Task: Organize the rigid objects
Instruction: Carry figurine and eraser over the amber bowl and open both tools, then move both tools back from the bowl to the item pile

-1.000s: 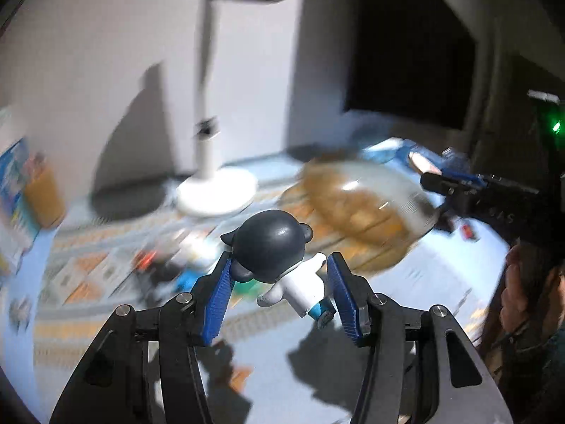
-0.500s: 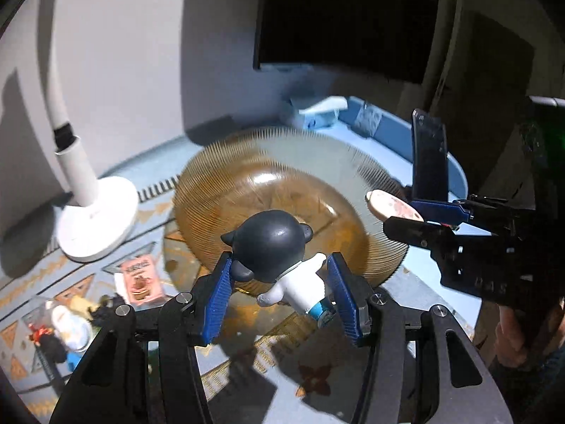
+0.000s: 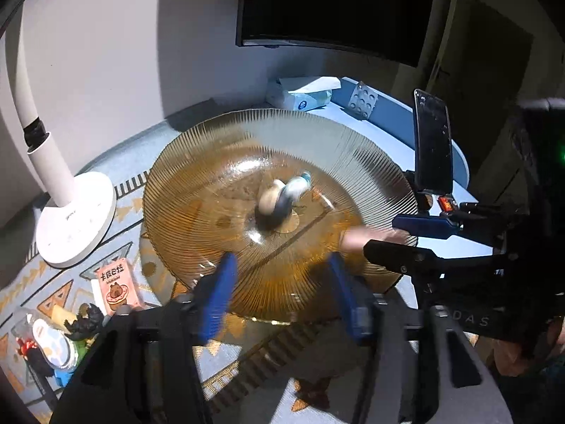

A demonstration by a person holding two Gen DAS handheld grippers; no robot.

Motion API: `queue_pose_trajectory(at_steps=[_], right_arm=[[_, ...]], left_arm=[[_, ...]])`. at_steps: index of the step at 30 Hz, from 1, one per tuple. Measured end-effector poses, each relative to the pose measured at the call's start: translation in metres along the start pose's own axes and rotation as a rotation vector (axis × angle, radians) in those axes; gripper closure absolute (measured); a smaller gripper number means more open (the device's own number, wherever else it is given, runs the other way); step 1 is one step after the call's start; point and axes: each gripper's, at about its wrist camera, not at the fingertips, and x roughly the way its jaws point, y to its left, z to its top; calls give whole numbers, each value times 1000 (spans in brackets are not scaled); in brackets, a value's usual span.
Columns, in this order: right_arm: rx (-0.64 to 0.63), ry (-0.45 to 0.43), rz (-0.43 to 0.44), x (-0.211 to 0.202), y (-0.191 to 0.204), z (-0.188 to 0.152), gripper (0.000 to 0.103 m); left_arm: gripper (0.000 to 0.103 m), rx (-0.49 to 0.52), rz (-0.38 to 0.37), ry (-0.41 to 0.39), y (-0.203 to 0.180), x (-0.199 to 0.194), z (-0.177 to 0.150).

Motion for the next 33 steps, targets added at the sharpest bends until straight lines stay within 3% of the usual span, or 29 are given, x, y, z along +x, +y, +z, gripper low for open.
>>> queue_pose_trajectory(at_steps=[1, 3, 14, 21, 33], right_arm=[[10, -3, -4, -2, -2, 0, 47], [36, -50, -18, -15, -9, -1, 41], [88, -174, 6, -64, -11, -3, 41], [45, -212, 39, -83, 22, -1, 41], [-37, -285, 134, -119, 89, 4, 41]], left_arm=[[32, -13, -1, -24, 4, -7, 1], [28, -37, 5, -75, 12, -23, 0], [28, -150, 111, -242, 57, -126, -27], [28, -254, 188, -374, 92, -209, -57], [28, -301, 363, -538, 113, -314, -114]])
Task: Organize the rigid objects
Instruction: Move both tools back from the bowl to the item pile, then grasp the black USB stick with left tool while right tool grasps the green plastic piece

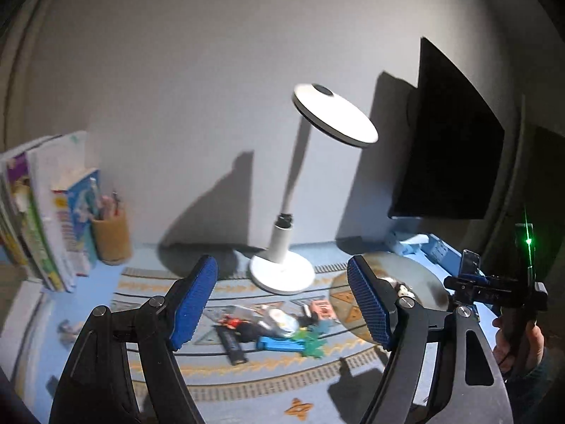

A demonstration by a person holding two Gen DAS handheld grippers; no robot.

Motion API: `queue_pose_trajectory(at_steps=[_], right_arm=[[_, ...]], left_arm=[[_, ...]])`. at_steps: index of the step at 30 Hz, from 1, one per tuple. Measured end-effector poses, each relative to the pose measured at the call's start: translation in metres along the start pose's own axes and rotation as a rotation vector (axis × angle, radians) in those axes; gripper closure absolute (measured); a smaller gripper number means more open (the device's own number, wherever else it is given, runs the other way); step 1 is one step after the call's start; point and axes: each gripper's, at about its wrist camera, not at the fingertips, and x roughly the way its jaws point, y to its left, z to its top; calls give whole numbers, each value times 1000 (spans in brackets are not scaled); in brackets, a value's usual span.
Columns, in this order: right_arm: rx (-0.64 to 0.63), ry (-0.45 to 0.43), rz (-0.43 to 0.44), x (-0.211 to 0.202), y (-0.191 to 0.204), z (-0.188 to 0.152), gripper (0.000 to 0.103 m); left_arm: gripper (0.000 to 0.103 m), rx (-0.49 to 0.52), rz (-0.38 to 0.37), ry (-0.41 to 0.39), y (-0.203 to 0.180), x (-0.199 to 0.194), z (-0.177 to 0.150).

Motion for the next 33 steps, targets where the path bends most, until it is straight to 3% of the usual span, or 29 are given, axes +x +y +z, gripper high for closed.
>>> queue_pose_trajectory(at_steps=[5, 8, 11, 17, 21, 30, 33], right_arm=[[-42, 0, 70, 6, 41, -1, 41], [-69, 38, 104, 23, 61, -7, 41], [-84, 99, 140, 53, 77, -19, 41], [-50, 316, 216, 134, 90, -59, 41], [-62, 404, 194, 173, 99, -78, 41], [-109, 395, 115, 205, 117, -79, 41], [-108, 388, 92, 212, 121, -80, 41]], left_arm=[[22, -12, 38, 0, 21, -6, -8], [22, -28, 65, 49, 34, 7, -21], [22, -53, 108, 140, 47, 37, -42], [22, -98, 155, 380, 67, 114, -100], [23, -103, 146, 471, 65, 152, -128], [23, -128, 132, 519, 61, 185, -141], [32, -101, 162, 529, 54, 195, -141]])
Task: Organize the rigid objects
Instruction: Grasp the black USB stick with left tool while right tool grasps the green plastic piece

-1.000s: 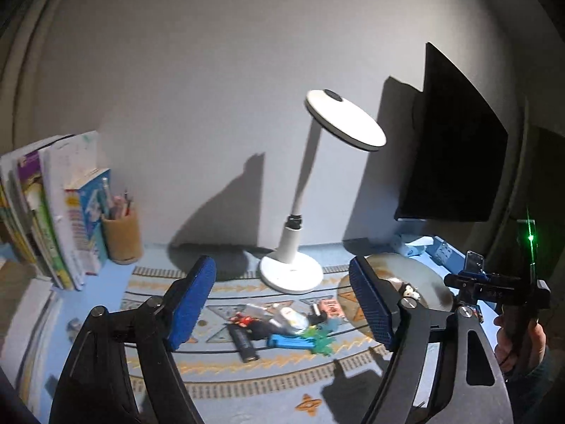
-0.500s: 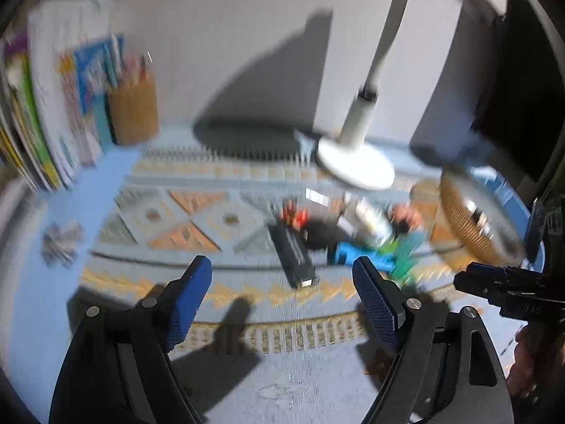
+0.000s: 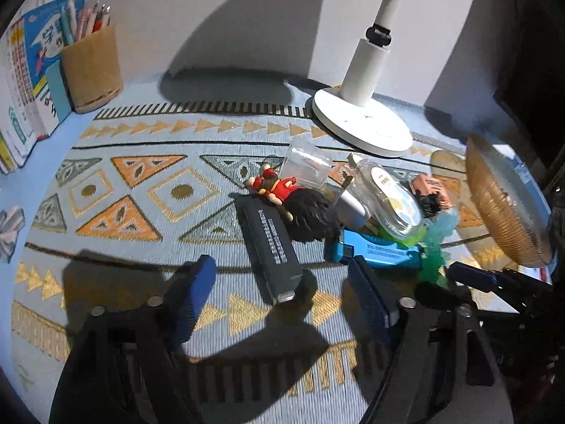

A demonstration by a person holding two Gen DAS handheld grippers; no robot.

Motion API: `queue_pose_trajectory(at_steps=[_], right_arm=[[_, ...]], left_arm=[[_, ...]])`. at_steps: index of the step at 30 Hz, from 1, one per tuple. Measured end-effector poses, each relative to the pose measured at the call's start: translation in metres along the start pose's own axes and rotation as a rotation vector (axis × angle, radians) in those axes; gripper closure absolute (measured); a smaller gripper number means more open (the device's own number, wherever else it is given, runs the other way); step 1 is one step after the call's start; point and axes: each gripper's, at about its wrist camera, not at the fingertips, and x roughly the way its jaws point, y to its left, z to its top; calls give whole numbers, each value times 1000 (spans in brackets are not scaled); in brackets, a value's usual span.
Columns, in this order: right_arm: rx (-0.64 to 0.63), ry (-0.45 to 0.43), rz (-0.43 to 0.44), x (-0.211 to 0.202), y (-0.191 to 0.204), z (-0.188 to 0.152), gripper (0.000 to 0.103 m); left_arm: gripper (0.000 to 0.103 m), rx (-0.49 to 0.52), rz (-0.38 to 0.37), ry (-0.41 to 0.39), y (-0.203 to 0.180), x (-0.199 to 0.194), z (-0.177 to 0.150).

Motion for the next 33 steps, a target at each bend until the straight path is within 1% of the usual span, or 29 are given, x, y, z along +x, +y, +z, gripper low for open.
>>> queue_pose_trajectory(at_steps=[1, 3, 4, 5, 6, 8, 9, 12, 15, 19, 21, 22, 24, 28, 31, 33], right_arm=[[-5, -9, -11, 0, 2, 1, 41], [-12, -16, -22, 1, 3, 1, 41], [-11, -22, -25, 1, 3, 1, 41], [-9, -30, -28, 1, 3, 1, 41], [-9, -38, -34, 2, 3, 2, 41], [-2, -56, -50, 1, 2, 2, 50], [11, -65, -34, 0, 0, 2, 55], [48, -77, -3, -7, -8, 0, 55], [33, -97, 8, -21, -10, -7, 55], [-47, -130, 27, -48, -7, -24, 55], [-102, -150, 4, -59, -5, -37, 55], [-127, -158, -13, -63, -3, -42, 55], [-166, -158, -10, -68, -4, -54, 55], [-215, -107, 67, -63, -8, -69, 55], [-239, -89, 82, -57, -7, -77, 55], [-229, -69, 92, -51, -8, -79, 55]], left_arm=[[39, 4, 7, 7, -1, 3, 1], [45, -1, 7, 26, 0, 11, 0], [52, -4, 12, 32, 0, 14, 1], [58, 6, 34, 13, -1, 12, 0], [61, 8, 37, 15, 0, 13, 1], [74, 4, 34, 11, 1, 13, 1], [79, 8, 28, 8, 2, 12, 0], [79, 3, 13, 14, 7, 9, -3], [79, 22, -6, 20, 8, -3, -13], [80, 58, -53, 31, 6, -27, -37], [80, 73, -67, 40, 5, -36, -48], [80, 76, -86, 45, 5, -42, -57], [80, 82, -107, 58, 5, -46, -66], [80, 120, -90, 67, -4, -50, -79], [79, 142, -64, 50, -10, -51, -83], [79, 150, -55, 43, -11, -52, -85]])
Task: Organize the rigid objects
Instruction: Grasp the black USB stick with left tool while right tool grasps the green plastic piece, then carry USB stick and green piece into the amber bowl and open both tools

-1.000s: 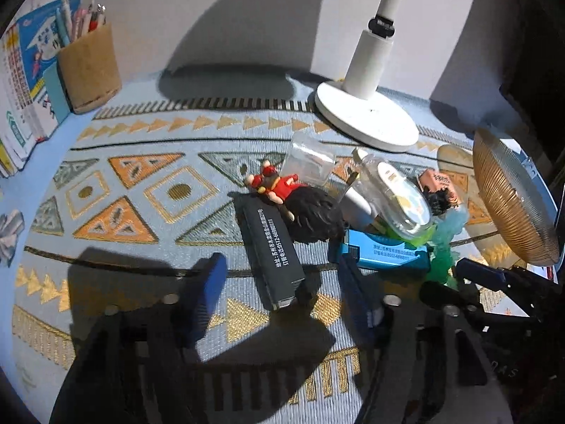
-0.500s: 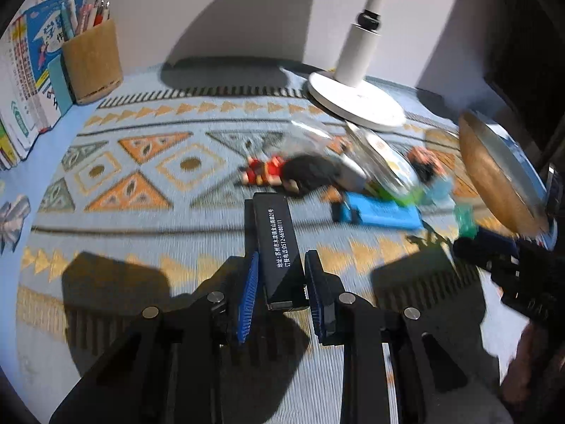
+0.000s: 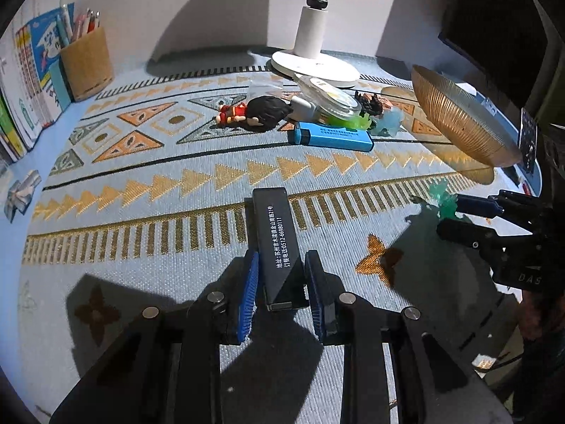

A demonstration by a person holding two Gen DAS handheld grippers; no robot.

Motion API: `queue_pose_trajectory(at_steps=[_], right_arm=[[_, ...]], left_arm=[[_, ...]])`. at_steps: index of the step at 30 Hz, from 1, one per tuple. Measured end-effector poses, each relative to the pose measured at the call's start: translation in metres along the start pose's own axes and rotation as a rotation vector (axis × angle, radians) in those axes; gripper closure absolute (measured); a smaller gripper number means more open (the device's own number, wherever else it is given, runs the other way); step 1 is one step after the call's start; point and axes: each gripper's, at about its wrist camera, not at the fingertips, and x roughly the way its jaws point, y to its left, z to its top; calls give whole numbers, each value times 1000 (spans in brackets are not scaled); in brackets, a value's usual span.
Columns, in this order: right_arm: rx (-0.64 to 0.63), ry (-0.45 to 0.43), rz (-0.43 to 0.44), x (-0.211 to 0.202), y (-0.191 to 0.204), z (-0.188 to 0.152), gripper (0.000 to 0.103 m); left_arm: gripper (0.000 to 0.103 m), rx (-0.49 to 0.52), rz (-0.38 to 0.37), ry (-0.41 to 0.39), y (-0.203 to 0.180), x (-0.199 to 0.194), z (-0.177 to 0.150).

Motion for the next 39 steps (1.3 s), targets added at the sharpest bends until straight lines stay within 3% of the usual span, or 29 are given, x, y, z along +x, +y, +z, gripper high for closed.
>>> queue_pose_trajectory(at_steps=[2, 4, 6, 8, 10, 12, 14, 15, 16, 20, 24, 28, 31, 35, 39], right_arm=[[17, 18, -2, 3, -3, -3, 49], [39, 12, 6, -1, -6, -7, 33], [57, 6, -7, -5, -9, -11, 23], [104, 10, 34, -4, -11, -13, 20], [128, -3, 18, -3, -8, -13, 20], [133, -2, -34, 0, -2, -9, 23], [123, -13, -74, 2, 4, -6, 39], [106, -13, -84, 3, 7, -4, 52], [94, -14, -98, 4, 10, -3, 57], [67, -26, -78, 0, 17, -1, 58], [78, -103, -82, -37, 7, 6, 58], [138, -240, -174, -100, -34, 19, 58], [236, -274, -275, -134, -86, 25, 58], [368, -283, -316, -162, -151, 23, 58], [395, -197, -335, -157, -186, 21, 58]], left_arm=[[74, -3, 3, 0, 0, 0, -1], [65, -15, -14, -1, 0, -1, -2], [65, -5, 2, 0, -3, 0, -2], [65, 5, 21, -3, -6, 2, -1], [64, 15, 48, -7, -11, 4, 0], [65, 18, 75, -15, -15, 7, 2], [66, 27, 93, -19, -18, 9, 4], [70, 34, 104, -20, -20, 9, 4], [82, 40, 112, -22, -21, 9, 4], [82, 28, 76, -30, -27, 3, 5], [82, 41, 26, -86, -44, -19, 23], [82, 134, -62, -200, -89, -50, 68], [82, 205, -158, -229, -129, -54, 102], [82, 265, -264, -227, -179, -42, 140], [82, 298, -330, -109, -219, 1, 164]])
